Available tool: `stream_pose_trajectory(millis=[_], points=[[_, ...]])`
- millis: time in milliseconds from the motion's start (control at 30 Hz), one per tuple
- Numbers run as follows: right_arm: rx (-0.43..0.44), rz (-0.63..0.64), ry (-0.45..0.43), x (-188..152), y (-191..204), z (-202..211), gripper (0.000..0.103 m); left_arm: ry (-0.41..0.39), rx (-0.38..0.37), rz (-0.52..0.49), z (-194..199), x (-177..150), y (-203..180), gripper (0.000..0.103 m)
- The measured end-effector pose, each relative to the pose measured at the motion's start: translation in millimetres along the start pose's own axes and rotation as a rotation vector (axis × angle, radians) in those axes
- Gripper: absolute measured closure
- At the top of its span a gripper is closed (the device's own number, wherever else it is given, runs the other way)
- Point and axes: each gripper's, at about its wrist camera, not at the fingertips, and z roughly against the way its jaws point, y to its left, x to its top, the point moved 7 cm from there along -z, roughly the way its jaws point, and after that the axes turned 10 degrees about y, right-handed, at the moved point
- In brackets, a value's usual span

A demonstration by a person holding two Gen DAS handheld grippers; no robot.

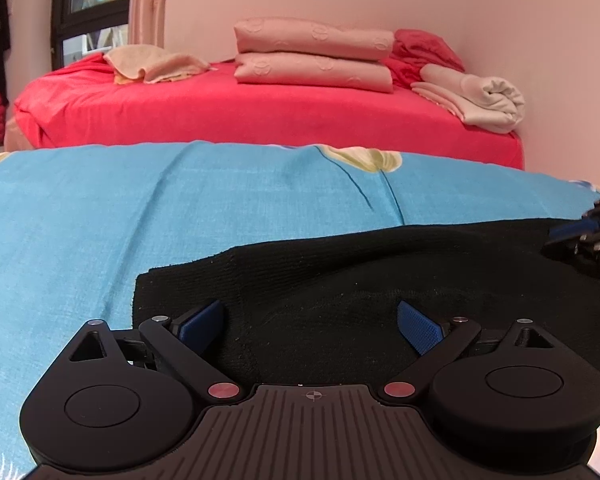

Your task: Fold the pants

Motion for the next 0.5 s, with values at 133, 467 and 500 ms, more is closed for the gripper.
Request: stream_pose_trajectory(millis=[133, 467, 500], points=[[-0.073, -0.005, -0.079, 13, 4, 21, 0.098, -0.002, 0.004, 0.000, 0, 0, 0, 0.000], [-0.139, -0.123, -0.129, 6, -5, 0, 0.070, 0.000, 0.017, 0.002, 2, 1, 0, 0.000], [-0.124, -0.153, -0.133, 4, -7, 8, 0.065, 0.001, 0.020, 0.001, 5, 2, 0, 0.000]])
